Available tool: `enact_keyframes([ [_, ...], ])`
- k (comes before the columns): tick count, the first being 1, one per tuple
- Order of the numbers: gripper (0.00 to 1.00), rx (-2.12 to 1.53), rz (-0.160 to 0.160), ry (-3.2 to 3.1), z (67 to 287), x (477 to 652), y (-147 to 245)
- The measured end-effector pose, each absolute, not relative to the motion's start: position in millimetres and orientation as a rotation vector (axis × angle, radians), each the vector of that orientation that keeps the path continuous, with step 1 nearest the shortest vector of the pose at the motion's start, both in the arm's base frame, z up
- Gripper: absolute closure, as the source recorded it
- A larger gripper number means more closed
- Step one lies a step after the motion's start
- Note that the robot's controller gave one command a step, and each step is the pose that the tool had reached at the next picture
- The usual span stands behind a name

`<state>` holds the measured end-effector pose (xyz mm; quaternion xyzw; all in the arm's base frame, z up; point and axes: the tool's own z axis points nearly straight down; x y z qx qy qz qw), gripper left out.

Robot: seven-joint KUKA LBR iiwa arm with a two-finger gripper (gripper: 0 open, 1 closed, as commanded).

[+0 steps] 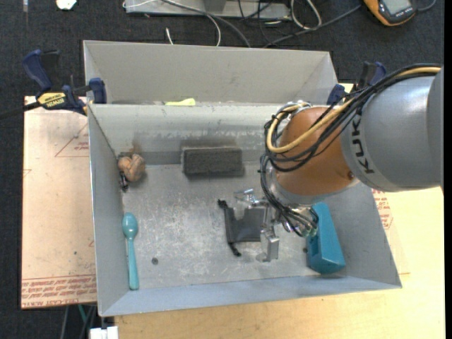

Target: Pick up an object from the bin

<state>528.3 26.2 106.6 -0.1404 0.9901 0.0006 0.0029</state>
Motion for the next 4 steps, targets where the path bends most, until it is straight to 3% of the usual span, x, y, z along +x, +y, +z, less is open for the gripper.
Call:
enact_keyframes([
  [1,0.0,0.034,0.004,3.136,96,531.1,23],
  [2,1.0,0.029,0.006,3.138,78,539.3,30],
  [3,1.0,0.028,0.006,3.137,79,539.3,30],
  [4,1.0,-0.053,0.006,3.141,147,539.3,33],
])
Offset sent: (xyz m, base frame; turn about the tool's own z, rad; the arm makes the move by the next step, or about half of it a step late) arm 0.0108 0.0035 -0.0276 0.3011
